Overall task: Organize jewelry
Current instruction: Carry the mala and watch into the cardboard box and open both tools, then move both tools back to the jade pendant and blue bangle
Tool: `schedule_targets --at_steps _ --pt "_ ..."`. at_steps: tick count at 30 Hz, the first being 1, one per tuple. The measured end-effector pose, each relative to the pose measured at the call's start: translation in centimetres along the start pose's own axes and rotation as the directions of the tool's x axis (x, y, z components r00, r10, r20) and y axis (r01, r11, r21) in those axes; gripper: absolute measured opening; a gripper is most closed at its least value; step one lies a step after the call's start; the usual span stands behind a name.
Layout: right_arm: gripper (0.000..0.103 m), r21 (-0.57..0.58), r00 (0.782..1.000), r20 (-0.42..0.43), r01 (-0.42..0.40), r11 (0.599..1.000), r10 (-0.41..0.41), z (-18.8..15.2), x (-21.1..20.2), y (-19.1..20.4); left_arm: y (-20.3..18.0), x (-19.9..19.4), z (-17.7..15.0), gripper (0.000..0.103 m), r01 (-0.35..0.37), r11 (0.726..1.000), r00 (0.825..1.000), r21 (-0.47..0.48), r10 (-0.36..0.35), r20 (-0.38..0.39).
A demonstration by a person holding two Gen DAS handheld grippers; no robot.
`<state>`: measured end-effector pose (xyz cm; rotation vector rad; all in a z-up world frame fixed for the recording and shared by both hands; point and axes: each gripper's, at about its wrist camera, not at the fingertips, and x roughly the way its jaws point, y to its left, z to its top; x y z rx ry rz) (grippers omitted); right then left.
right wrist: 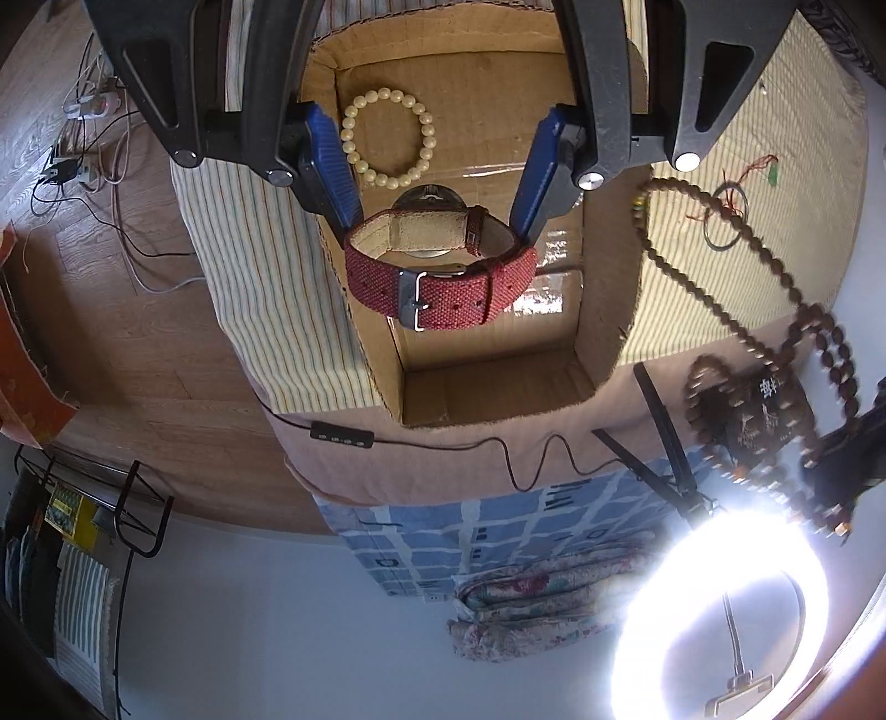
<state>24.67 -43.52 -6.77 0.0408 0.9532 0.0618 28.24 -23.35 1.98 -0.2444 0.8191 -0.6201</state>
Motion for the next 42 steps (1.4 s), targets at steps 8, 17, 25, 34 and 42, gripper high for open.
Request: schedule_targets --at_steps 8,17,25,34,42 --pt "0.057 -0.004 0.999 -0.036 -0.003 1.0 0.003 -0.6 1.1 -0.1 0.6 3.3 -0.2 0.011 -0.025 1.0 0.999 -0.014 0.024 -0.048" --pt "0.072 -0.048 0.999 -0.04 0.026 0.999 -0.028 -1.0 1.2 0.6 1.3 4.4 -0.3 0.012 -0.066 0.998 0.993 -0.025 0.063 -0.095" --pt "0.08 -0.056 0.999 -0.019 0.032 0.998 -0.033 -1.0 0.6 0.8 1.8 4.3 -0.4 0.03 -0.084 0.996 0.992 -0.016 0.082 -0.096" --pt "0.084 -0.051 0.999 -0.004 0.044 0.998 -0.045 -1.3 -0.2 0.3 1.7 3.5 -0.7 0.043 -0.088 0.996 0.993 -0.01 0.087 -0.083" --pt "0.084 -0.064 0.999 0.03 0.036 0.997 -0.034 -1.1 -1.5 1.4 1.9 1.3 -1.1 0.043 -0.103 0.995 0.993 0.003 0.103 -0.058"
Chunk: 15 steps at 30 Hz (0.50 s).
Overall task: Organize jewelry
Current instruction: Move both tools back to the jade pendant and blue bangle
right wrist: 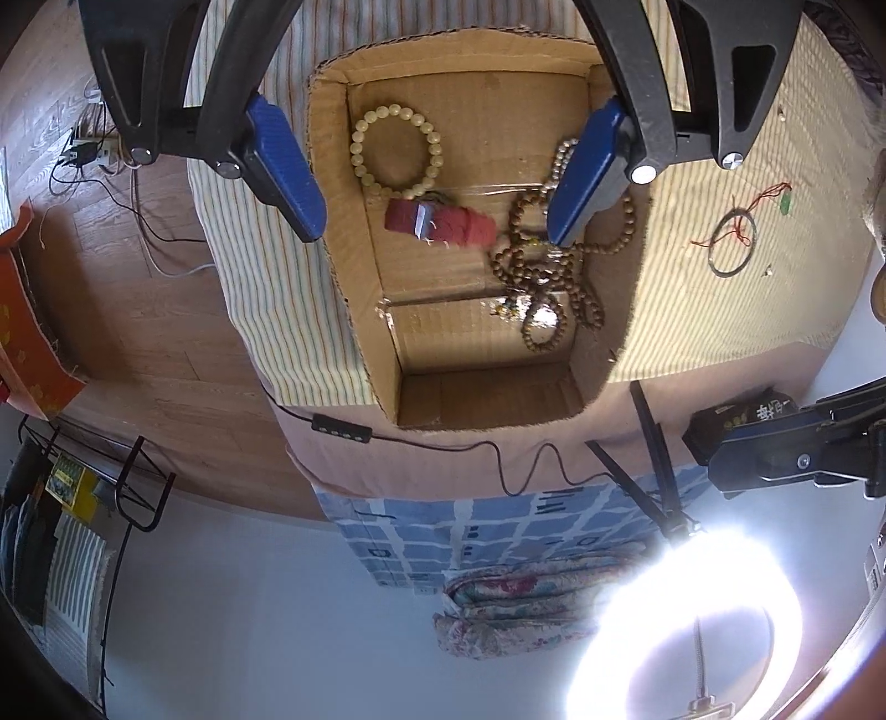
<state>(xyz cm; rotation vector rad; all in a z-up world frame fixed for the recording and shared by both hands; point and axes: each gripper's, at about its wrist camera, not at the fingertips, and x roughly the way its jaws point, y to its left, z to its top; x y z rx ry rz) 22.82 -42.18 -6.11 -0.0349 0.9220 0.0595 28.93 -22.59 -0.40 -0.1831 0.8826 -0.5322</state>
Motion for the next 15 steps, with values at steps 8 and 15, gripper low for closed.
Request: schedule_targets --at_steps 8,15 --pt "0.086 -0.02 0.999 0.03 -0.029 0.999 0.03 0.1 -1.2 1.7 1.8 -4.1 -0.5 0.043 -0.057 0.998 0.997 0.028 0.056 0.051" --pt "0.097 -0.042 0.996 0.073 -0.044 0.998 0.047 0.4 -2.1 3.8 5.7 -8.2 -1.5 0.045 -0.149 0.988 0.985 0.034 0.146 0.095"
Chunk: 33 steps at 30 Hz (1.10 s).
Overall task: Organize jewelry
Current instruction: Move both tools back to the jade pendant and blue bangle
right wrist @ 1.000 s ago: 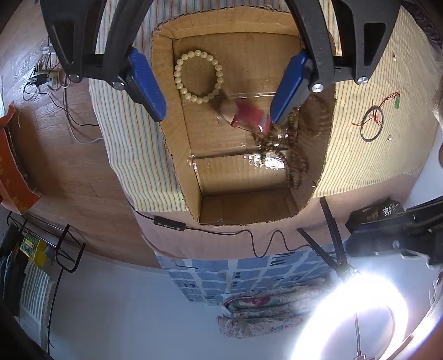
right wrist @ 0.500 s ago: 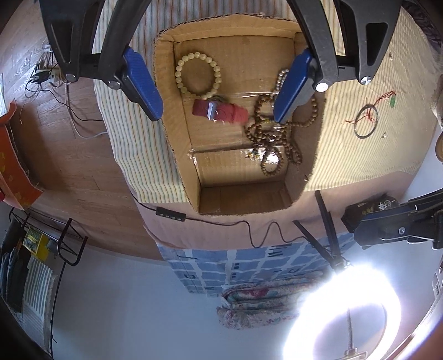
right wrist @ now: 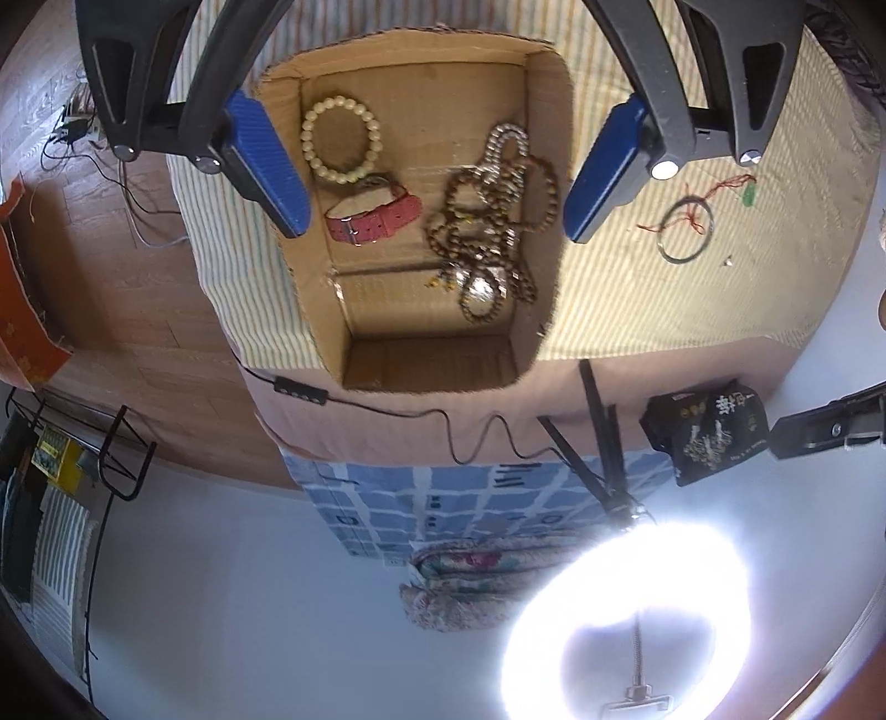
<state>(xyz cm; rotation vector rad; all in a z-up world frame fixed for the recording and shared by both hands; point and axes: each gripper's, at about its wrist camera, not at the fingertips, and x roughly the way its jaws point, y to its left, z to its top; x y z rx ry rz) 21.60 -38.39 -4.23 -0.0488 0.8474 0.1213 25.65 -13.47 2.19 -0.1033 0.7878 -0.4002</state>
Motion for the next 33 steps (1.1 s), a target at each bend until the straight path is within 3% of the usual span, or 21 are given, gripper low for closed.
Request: schedule_targets --at_steps 4,16,29,33 --pt "0.102 -0.006 0.999 0.027 -0.022 1.0 0.022 0.4 -0.3 1.6 2.7 -1.6 -1.0 0.045 -0.038 0.999 0.999 0.002 0.038 -0.008" --pt "0.102 -0.054 0.991 0.0 -0.137 0.989 0.137 1.3 0.1 7.4 9.6 -3.0 -7.4 0.045 -0.121 0.993 0.987 -0.006 0.12 -0.106" --pt "0.102 -0.109 0.977 -0.095 -0.203 0.973 0.193 1.3 5.0 13.3 11.7 0.1 -13.1 0.045 -0.086 0.995 0.964 -0.047 0.072 -0.256" --pt "0.102 -0.13 0.971 -0.137 -0.215 0.968 0.197 1.3 7.0 15.2 12.2 1.7 -15.0 0.036 -0.071 0.995 0.947 -0.072 0.045 -0.317"
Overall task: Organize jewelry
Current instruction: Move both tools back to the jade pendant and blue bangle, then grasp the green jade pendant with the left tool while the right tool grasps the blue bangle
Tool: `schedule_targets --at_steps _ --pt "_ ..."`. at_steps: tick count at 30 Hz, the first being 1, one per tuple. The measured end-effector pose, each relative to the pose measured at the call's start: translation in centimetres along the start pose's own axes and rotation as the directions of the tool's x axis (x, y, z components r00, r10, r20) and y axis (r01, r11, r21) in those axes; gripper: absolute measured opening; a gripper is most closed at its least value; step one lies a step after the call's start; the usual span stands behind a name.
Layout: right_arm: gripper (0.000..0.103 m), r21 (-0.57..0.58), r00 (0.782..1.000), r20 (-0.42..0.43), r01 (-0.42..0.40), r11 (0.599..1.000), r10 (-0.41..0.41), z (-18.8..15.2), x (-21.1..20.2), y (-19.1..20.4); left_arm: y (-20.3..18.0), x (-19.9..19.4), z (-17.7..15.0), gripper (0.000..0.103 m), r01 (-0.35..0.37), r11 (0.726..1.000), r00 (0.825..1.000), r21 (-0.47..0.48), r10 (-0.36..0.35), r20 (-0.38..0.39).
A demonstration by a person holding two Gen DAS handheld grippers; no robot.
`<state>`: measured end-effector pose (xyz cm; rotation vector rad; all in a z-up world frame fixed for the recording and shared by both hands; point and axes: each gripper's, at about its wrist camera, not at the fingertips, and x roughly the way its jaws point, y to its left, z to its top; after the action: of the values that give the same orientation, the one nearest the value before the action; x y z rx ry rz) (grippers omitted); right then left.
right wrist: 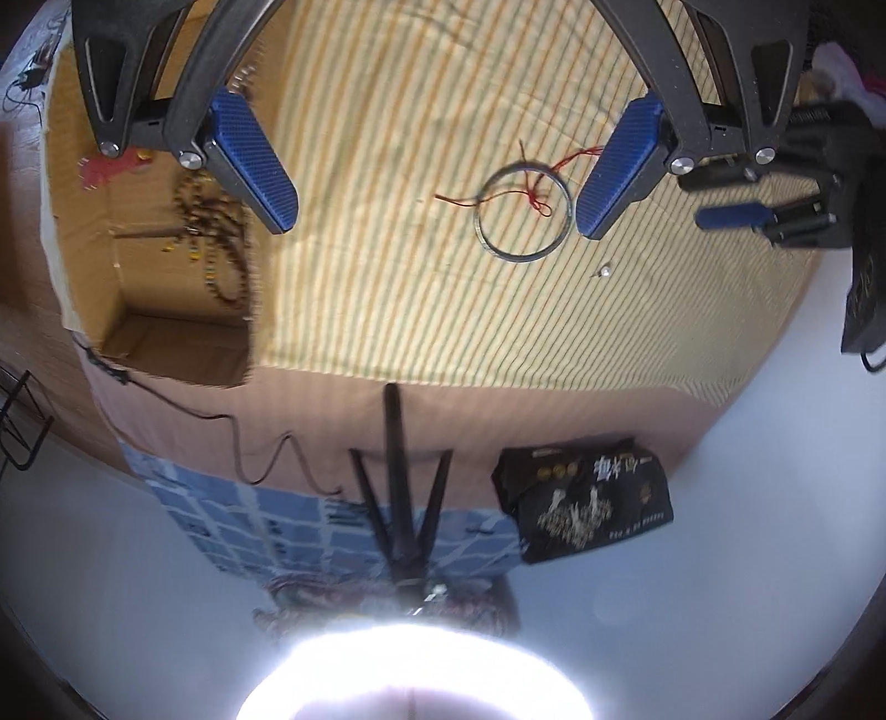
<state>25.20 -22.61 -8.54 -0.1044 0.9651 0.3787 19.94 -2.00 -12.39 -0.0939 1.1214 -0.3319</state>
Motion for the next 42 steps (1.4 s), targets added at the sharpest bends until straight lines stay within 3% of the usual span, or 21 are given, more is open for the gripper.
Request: schedule_targets --at_steps 5,16,31,37,42 --pt "0.102 -0.021 0.998 -0.065 -0.011 1.0 0.009 0.2 2.9 1.1 0.5 1.6 -0.8 0.036 -0.002 1.0 1.0 -0.029 0.001 -0.028" --pt "0.102 -0.078 0.984 -0.175 -0.037 0.996 0.022 -0.7 7.7 3.2 0.0 3.9 -0.9 0.036 -0.021 1.0 0.998 0.003 0.021 -0.059" --pt "0.102 -0.139 0.974 -0.226 -0.045 0.989 0.012 -1.3 10.6 5.0 0.5 4.3 -1.2 0.014 -0.053 0.998 0.997 0.034 0.055 -0.054" --pt "0.1 -0.182 0.972 -0.233 -0.015 0.983 -0.028 -1.5 11.5 5.8 0.8 4.2 -1.1 0.014 -0.05 0.998 0.997 0.03 0.051 -0.053" --pt "0.09 -0.176 0.97 -0.243 -0.013 0.984 -0.031 -1.3 11.9 5.9 0.7 4.2 -1.1 0.014 -0.049 0.998 0.997 0.026 0.051 -0.051"
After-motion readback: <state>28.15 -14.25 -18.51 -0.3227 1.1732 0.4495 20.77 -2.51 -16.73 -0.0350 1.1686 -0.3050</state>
